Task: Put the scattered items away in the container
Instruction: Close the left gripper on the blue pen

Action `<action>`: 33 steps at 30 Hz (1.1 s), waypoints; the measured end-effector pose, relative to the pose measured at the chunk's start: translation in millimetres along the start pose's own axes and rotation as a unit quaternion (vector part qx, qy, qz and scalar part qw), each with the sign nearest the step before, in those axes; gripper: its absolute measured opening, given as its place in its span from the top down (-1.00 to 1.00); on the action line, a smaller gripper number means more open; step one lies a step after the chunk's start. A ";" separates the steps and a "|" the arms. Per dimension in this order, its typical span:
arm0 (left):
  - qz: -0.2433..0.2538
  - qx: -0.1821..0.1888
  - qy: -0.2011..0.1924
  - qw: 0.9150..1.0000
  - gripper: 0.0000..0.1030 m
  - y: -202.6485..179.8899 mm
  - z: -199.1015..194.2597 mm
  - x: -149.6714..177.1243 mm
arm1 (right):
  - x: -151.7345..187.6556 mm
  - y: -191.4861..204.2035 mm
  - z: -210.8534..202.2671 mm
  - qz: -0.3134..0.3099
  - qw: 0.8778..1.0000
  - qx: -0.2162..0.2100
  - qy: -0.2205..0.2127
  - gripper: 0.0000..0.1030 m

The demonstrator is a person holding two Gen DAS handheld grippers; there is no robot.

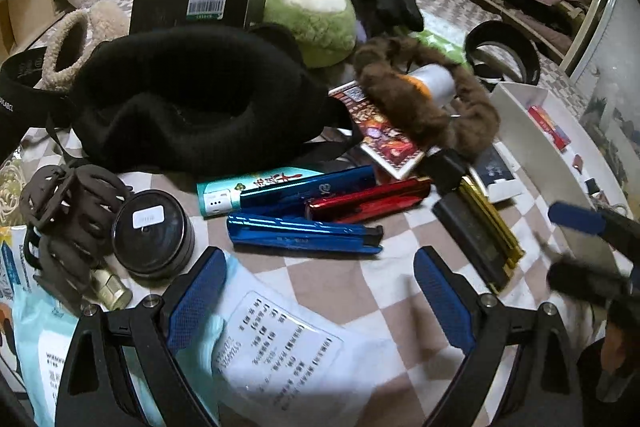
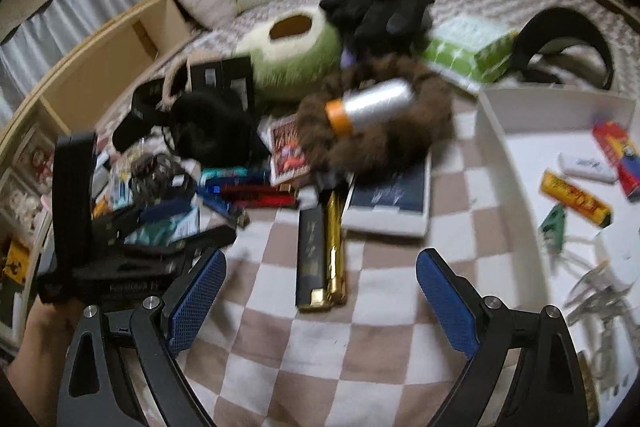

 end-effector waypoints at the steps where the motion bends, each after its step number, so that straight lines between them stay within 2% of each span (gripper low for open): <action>1: 0.001 -0.004 0.000 1.000 -0.86 1.6 1.1 -0.4 | 2.8 0.9 2.1 -0.001 1.000 -0.001 0.006 -0.86; 8: 0.020 -0.033 -0.002 0.999 -0.86 9.9 9.5 -3.2 | 9.5 2.7 5.6 -0.001 1.000 -0.005 0.022 -0.86; 13: 0.037 -0.040 -0.004 0.999 -0.83 7.8 10.9 -0.2 | 11.4 0.1 6.0 0.008 1.000 -0.007 0.027 -0.86; 15: 0.038 -0.036 -0.009 0.999 -0.61 7.6 8.5 -0.7 | 11.7 -0.5 6.3 0.011 1.000 -0.007 0.029 -0.86; 17: 0.038 -0.039 -0.012 0.998 -0.61 8.8 6.2 -1.5 | 13.4 -1.4 6.2 0.014 0.999 -0.008 0.031 -0.86; 29: -0.004 -0.055 -0.047 0.997 -0.61 28.2 -27.4 -5.1 | 25.2 9.0 12.6 0.015 0.998 -0.031 0.055 -0.86; 33: -0.013 -0.049 -0.062 0.997 -0.61 26.4 -39.3 -8.0 | 26.2 20.1 21.9 -0.007 0.997 -0.045 0.063 -0.86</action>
Point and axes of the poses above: each gripper's, at about its wrist camera, not at the fingertips, and z roughly the way its jaws point, y to its left, x to its underside, the point moved 8 cm from there along z, roughly the way its jaws point, and after that the axes turned 12 degrees about -y, right-handed, at the moved point
